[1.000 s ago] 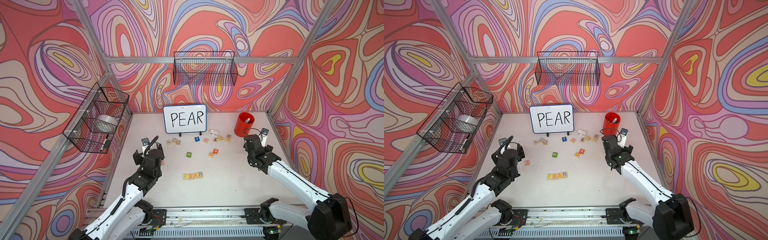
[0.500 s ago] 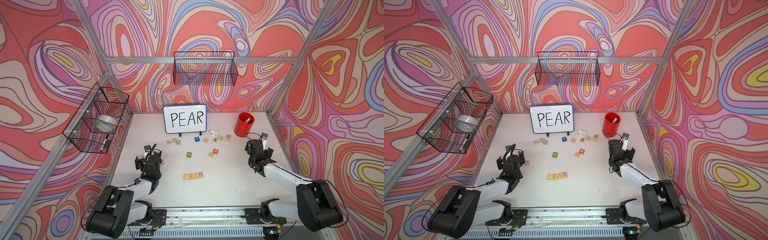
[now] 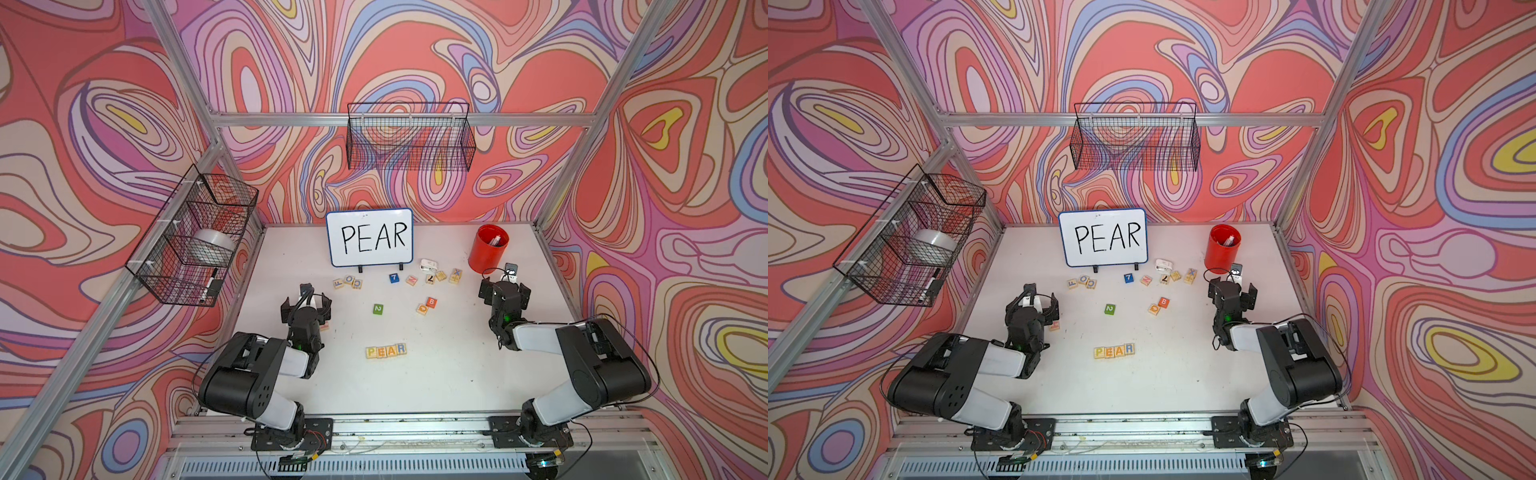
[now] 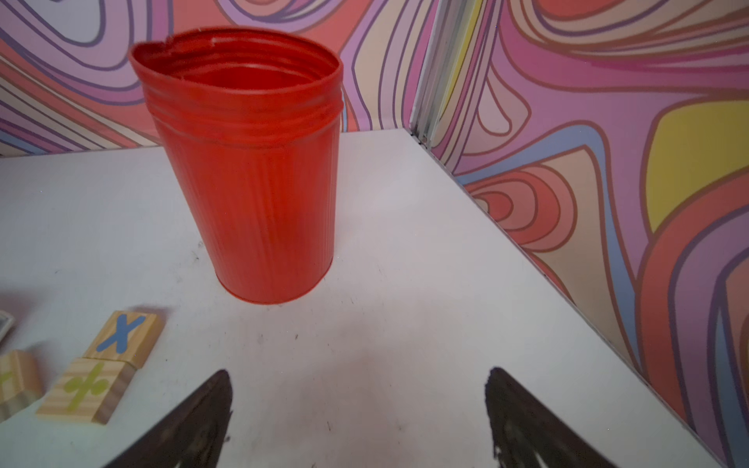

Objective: Spell the uppercase word “pear” with letter blocks
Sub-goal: Reset both arms

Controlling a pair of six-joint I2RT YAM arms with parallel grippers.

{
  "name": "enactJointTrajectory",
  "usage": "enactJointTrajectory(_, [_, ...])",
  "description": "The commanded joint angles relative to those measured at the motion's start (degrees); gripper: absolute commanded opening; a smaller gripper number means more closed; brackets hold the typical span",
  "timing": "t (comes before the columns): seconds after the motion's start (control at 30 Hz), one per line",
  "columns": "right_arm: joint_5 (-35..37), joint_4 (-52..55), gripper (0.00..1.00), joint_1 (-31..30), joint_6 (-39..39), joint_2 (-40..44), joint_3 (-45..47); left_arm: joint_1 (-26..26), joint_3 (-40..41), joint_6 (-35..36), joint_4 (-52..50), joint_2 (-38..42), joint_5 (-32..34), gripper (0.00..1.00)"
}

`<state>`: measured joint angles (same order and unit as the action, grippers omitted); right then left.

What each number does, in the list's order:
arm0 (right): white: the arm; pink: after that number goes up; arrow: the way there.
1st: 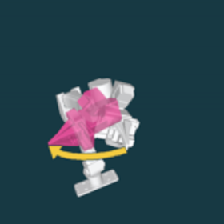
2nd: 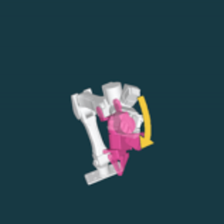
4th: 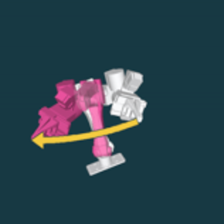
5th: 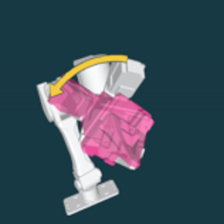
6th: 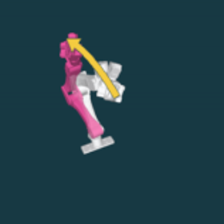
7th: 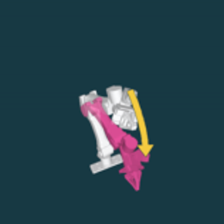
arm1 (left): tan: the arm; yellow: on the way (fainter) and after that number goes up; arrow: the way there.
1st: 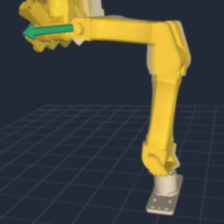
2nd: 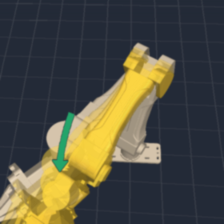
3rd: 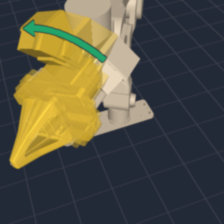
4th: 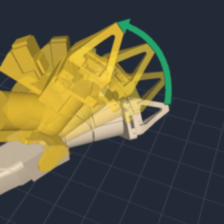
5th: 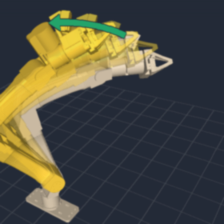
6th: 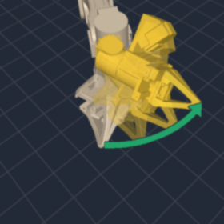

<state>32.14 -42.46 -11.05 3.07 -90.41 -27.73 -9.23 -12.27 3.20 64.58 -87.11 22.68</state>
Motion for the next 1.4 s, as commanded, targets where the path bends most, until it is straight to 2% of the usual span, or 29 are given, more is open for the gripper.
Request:
enactJointTrajectory(0.0, [-2.3,-12.56,0.98,1.02,-5.02,-2.84,1.72,2.44,-1.85,-0.41,3.78,-3.1,-7.36,1.0])
enactJointTrajectory(0.07, [-3.04,-16.82,0.98,1.94,-4.86,-5.75,2.3,2.55,-3.72,-0.53,-1.55,-1.42,-9.08,1.0])
enactJointTrajectory(0.1, [-3.37,-14.98,0.98,2.1,-4.07,-5.4,2.03,2.84,-4.73,-0.69,-5.92,-0.38,-10.54,0.99])
enactJointTrajectory(0.2, [-6.75,-14.95,0.98,4.34,-2.15,-4.72,2.82,4.06,-5.65,-0.18,-5.24,-1.83,-14.16,1.0])
enactJointTrajectory(0.27, [-9.5,-14.55,0.98,5.46,-1.74,-5.06,2.46,5.66,-8.23,-1.44,-12.16,-0.82,-17.23,0.99])
enactJointTrajectory(0.33, [-12.81,-11.45,0.98,6.82,-0.9,-5.04,1.26,8.13,-9.27,-3.16,-13.9,-1.1,-21.07,0.99])
enactJointTrajectory(0.4, [-17.3,-12.68,0.98,8.45,-0.34,-7.45,0.9,8.97,-9.54,-3.82,-14.57,-1.03,-22.18,0.99])
enactJointTrajectory(0.43, [-17.17,-16.28,0.98,8.68,-0.97,-8.75,1.91,9.05,-9.52,-3.83,-14.3,-1.11,-22.24,0.99])
enactJointTrajectory(0.47, [-17.91,-11.82,0.99,8.76,0.15,-7.22,1.33,9.06,-9.55,-3.87,-14.46,-1.06,-22.42,0.99])
enactJointTrajectory(0.73, [-17.95,-13.26,0.98,9.01,-0.1,-7.97,1.23,9.14,-9.88,-4.0,-14.92,-1.16,-22.24,1.0])
enactJointTrajectory(0.93, [-17.74,-14.21,0.98,9.05,-0.26,-8.11,1.45,8.88,-8.25,-6.68,-12.1,-1.06,-14.83,1.0])
enactJointTrajectory(1.37, [-17.66,-14.54,0.98,9.03,-0.35,-7.94,1.71,8.18,-8.73,-5.76,-12.79,-1.09,-14.7,1.0])
